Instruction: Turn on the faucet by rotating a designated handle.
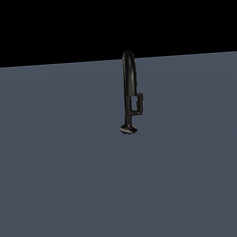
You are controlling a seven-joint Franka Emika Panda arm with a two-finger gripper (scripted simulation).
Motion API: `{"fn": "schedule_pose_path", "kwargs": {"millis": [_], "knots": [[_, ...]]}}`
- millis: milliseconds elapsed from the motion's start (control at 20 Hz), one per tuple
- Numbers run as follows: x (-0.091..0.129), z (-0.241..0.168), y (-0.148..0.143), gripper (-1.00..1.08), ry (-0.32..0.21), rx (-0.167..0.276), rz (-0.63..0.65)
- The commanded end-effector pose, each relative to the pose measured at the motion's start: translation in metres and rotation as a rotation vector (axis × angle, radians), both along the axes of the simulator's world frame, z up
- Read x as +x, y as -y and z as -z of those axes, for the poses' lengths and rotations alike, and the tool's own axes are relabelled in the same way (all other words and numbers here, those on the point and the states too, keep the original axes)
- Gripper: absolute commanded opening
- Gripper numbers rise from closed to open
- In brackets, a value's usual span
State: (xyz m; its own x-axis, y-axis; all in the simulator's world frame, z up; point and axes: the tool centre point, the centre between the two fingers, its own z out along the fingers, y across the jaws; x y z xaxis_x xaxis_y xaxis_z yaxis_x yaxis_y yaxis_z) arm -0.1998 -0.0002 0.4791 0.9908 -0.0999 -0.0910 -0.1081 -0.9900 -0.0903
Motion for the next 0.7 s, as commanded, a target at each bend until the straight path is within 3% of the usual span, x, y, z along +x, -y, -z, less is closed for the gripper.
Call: {"fn": "schedule_pose_path", "kwargs": {"millis": [0, 650], "knots": [[0.013, 0.002, 0.0, -1.0, -0.029, 0.028, 0.03], [0.089, 0.022, 0.008, -1.0, -0.2, 0.196, 0.205]]}}
